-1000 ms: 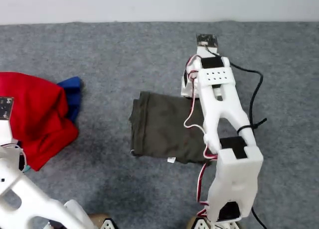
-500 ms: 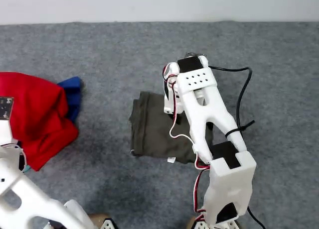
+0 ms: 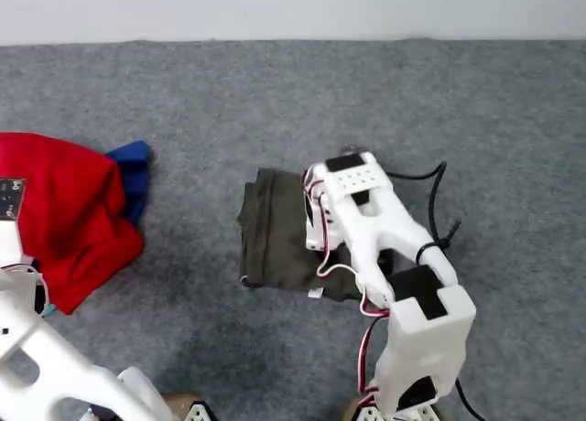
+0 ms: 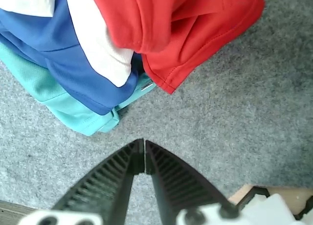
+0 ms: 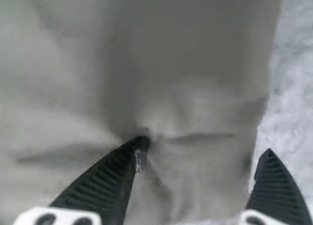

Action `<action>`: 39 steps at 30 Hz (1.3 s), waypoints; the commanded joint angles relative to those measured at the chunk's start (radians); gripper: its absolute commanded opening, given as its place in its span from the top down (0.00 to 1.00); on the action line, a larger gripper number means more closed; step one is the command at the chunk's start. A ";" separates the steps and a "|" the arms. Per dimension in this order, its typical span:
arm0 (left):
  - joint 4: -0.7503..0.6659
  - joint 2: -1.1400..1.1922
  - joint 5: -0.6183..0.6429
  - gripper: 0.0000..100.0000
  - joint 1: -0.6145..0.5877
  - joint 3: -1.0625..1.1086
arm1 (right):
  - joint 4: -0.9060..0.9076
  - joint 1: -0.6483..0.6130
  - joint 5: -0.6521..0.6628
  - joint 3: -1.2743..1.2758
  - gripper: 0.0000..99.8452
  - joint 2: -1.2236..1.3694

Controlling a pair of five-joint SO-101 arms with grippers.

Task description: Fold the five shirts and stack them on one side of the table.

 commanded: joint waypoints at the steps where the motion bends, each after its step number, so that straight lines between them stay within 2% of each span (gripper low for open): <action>1: -0.026 -0.017 -0.008 0.98 0.002 -0.004 | -0.105 0.021 -0.011 0.069 0.65 -0.030; 4: -0.026 -0.017 -0.008 0.98 0.002 -0.004 | -0.148 0.038 -0.011 0.095 0.65 0.004; 8: -0.026 -0.017 -0.008 0.98 0.002 -0.004 | -0.119 0.054 -0.009 0.074 0.66 0.085; 10: -0.026 -0.017 -0.008 0.98 0.002 -0.004 | -0.071 0.053 -0.008 0.026 0.72 0.116; 15: -0.026 -0.017 -0.008 0.98 0.002 -0.004 | 0.019 0.053 -0.003 -0.101 1.00 0.214; 17: -0.026 -0.017 -0.008 0.98 0.002 -0.004 | 0.062 0.050 -0.003 -0.146 0.97 0.251; 25: -0.026 -0.017 -0.008 0.98 0.002 -0.004 | 0.137 0.054 0.006 -0.189 0.99 0.216; 28: -0.026 -0.017 -0.008 0.98 0.002 -0.005 | 0.153 0.056 0.081 -0.170 0.99 0.114; 31: -0.026 -0.017 -0.008 0.98 0.002 -0.005 | 0.154 0.090 0.212 -0.127 0.99 -0.005; 34: -0.026 -0.020 -0.008 0.98 0.002 -0.005 | 0.148 0.173 0.443 -0.100 0.99 -0.090; 39: -0.026 -0.018 -0.008 0.98 0.002 -0.004 | 0.122 0.387 0.856 -0.141 0.99 -0.113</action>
